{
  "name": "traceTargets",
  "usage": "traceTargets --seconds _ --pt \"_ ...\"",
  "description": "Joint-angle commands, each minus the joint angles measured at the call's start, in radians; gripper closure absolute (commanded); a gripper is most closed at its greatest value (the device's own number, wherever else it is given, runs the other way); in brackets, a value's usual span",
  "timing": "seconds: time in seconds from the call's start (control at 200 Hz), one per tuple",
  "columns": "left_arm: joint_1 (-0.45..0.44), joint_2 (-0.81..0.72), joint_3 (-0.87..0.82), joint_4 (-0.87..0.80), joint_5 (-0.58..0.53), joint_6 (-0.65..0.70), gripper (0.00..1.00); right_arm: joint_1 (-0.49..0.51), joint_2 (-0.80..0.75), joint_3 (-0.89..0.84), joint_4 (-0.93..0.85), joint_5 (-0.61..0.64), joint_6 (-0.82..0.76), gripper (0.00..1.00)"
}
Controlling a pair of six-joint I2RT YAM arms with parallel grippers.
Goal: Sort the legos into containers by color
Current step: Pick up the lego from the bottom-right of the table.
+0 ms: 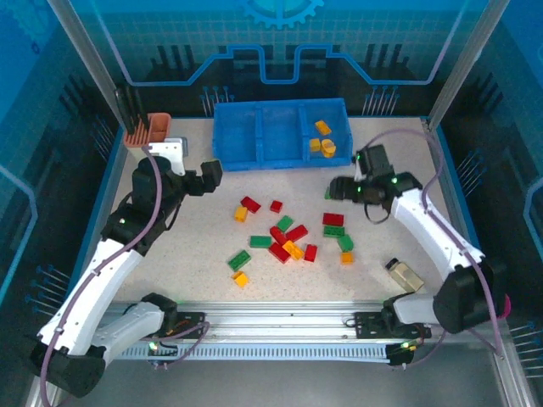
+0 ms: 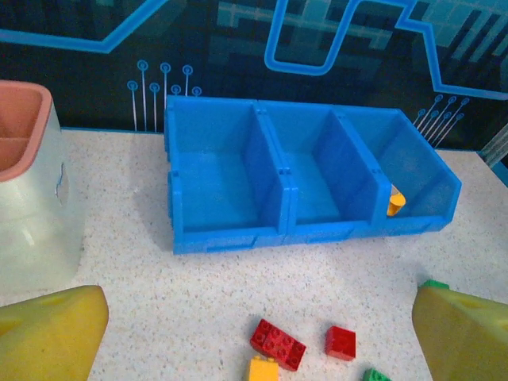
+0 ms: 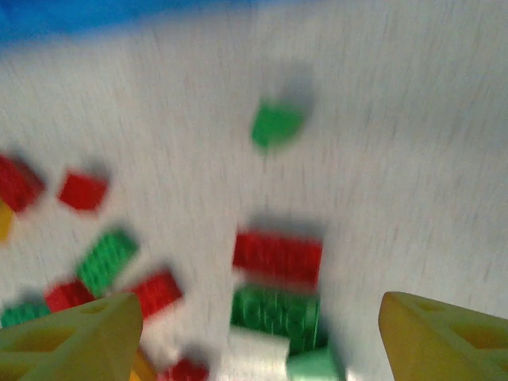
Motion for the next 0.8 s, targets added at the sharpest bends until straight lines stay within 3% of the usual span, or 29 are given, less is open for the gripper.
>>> traceTargets --seconds 0.0,0.315,0.56,0.796 --pt "-0.005 -0.036 -0.010 -0.052 0.030 -0.018 0.01 0.086 -0.115 -0.133 -0.097 0.037 0.167 0.20" --pt "-0.005 -0.073 -0.017 -0.096 0.047 -0.024 0.01 0.255 -0.276 -0.439 -0.127 0.096 0.353 0.20" --pt "-0.005 -0.064 0.008 -0.159 0.069 0.000 0.00 0.271 -0.246 -0.496 -0.042 0.157 0.376 0.21" --pt "-0.006 -0.036 0.085 -0.243 0.058 0.054 0.01 0.272 -0.105 -0.471 0.081 0.170 0.336 0.25"
